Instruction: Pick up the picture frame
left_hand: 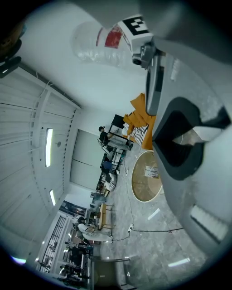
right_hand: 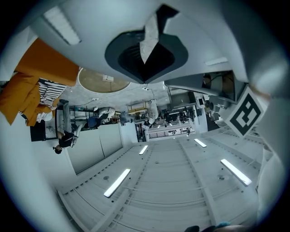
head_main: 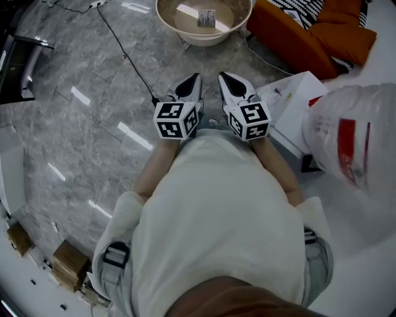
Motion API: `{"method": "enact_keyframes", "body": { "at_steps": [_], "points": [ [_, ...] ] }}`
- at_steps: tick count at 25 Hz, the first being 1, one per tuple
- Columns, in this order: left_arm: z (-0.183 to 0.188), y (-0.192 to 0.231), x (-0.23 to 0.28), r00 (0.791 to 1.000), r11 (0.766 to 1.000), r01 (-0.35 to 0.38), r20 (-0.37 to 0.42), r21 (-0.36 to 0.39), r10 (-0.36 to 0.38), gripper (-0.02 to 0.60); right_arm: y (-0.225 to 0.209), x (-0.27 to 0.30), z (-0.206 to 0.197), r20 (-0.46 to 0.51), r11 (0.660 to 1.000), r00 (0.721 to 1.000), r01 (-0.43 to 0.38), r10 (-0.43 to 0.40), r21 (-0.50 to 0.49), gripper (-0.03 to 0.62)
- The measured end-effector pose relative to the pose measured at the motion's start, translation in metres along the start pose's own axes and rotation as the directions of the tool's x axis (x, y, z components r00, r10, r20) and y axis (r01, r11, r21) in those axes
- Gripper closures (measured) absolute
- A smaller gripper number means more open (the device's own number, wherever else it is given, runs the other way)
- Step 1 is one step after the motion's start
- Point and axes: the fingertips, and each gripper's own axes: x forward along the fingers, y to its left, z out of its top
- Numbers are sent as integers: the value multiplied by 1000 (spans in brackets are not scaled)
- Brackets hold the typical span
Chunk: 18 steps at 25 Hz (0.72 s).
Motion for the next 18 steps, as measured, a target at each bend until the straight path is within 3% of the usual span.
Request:
{"method": "enact_keyframes", "body": {
  "at_steps": [9, 18],
  "points": [
    [3, 17, 14, 1000, 1000, -10, -20, -15, 9, 580, -4, 23, 0, -25, 1000, 1000, -9, 8, -6, 595],
    [36, 56, 57, 1000, 1000, 8, -26, -14, -9, 581, -34, 77, 19, -32, 999, 999, 17, -16, 41, 595]
  ]
}}
